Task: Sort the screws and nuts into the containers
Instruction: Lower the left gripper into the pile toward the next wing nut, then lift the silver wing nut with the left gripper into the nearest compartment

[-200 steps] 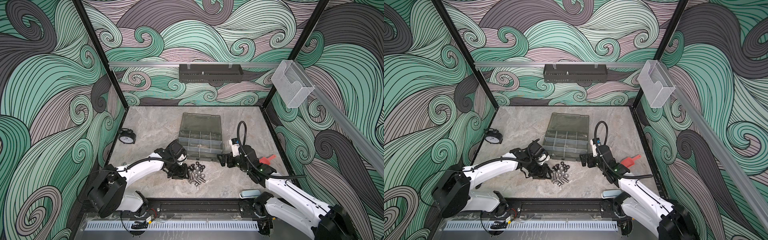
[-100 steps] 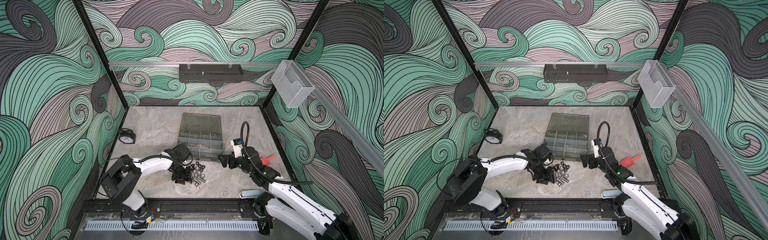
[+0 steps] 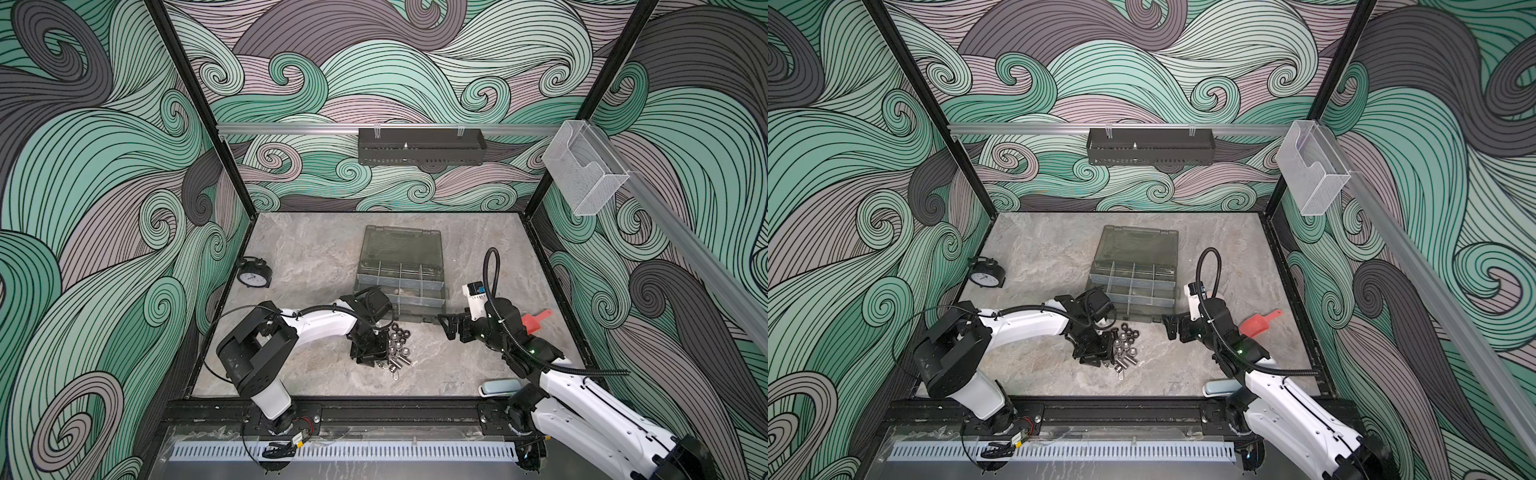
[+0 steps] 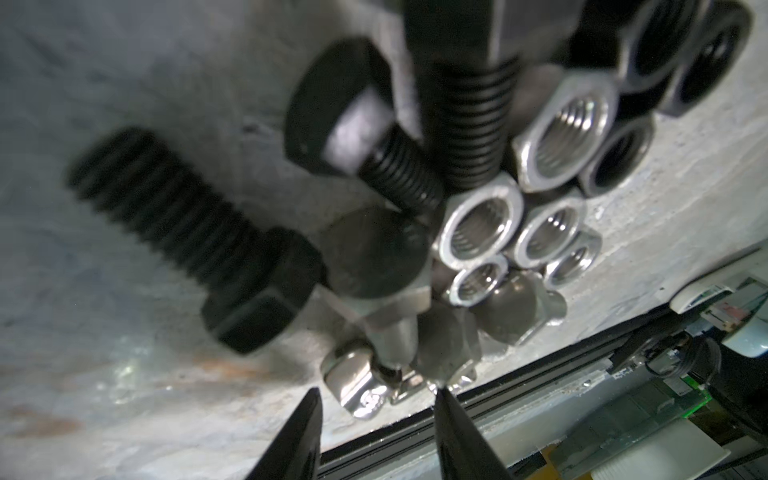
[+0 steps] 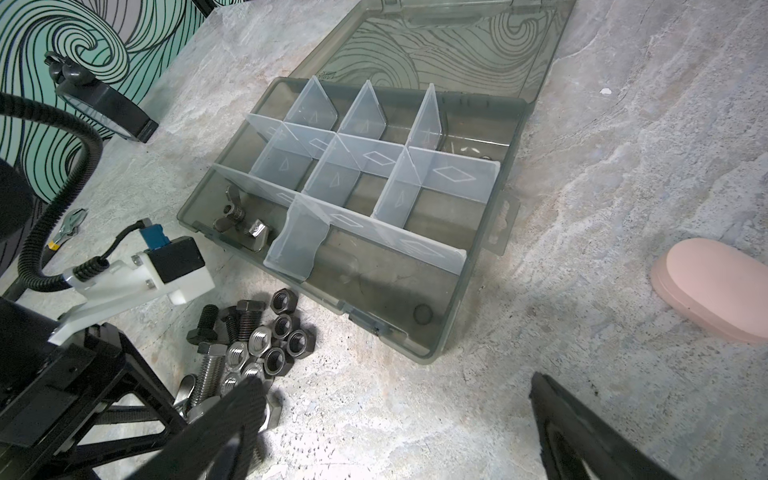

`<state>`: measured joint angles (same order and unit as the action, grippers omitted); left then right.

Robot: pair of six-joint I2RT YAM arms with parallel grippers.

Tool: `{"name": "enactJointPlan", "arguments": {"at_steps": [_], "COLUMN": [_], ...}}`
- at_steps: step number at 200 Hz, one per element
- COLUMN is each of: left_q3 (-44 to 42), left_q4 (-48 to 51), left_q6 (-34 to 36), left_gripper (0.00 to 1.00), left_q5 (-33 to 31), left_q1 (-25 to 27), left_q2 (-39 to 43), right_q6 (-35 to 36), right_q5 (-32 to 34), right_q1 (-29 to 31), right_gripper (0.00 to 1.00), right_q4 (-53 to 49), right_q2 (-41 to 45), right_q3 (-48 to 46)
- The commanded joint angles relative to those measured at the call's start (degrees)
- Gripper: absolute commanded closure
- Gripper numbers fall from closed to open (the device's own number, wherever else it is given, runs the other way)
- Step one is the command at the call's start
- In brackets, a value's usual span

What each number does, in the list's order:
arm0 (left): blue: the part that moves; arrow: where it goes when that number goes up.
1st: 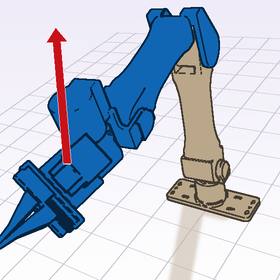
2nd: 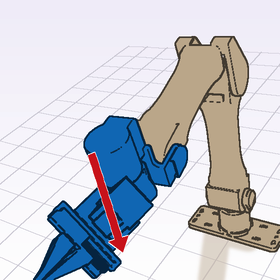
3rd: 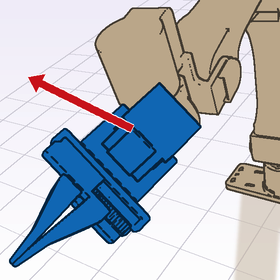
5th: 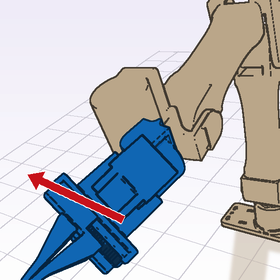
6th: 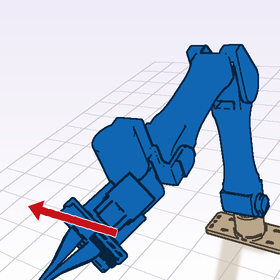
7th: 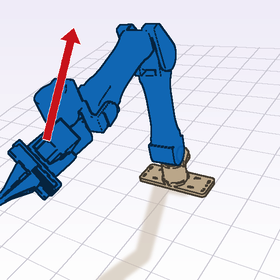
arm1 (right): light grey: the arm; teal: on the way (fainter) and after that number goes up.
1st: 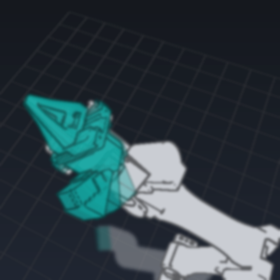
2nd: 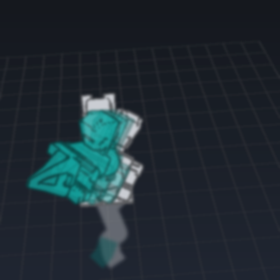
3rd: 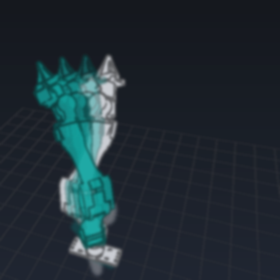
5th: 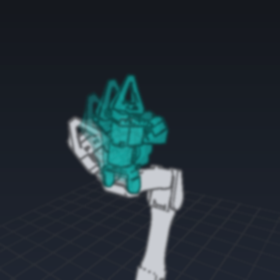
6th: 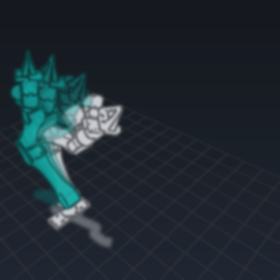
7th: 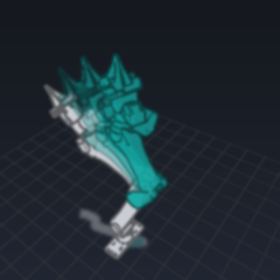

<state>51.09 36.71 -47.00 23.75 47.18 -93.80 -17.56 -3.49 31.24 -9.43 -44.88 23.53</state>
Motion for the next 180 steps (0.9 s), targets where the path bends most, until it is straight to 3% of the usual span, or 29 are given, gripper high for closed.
{"name": "enactJointPlan", "arguments": {"at_steps": [1, 163, 180], "left_q3": [1.91, 4.47, 4.34], "left_q4": [3.26, 7.67, 7.49], "left_q6": [-0.55, 2.59, 2.88], "left_gripper": [0.53, 0.61, 0.68], "left_q5": [-2.54, -8.72, -8.78], "left_q1": [0.41, 0.63, 0.62], "left_q2": [-1.14, -5.5, -5.7], "right_q6": [0.78, 0.6, 0.6], "right_q5": [-0.31, -0.62, -0.57], "right_q1": [0.15, 0.18, 0.17], "right_gripper": [0.01, 0.01, 0.01], "right_q4": [-0.46, -0.35, -0.74], "right_q2": [0.59, 0.41, 0.76], "right_q3": [-0.63, -1.65, -1.6]}}
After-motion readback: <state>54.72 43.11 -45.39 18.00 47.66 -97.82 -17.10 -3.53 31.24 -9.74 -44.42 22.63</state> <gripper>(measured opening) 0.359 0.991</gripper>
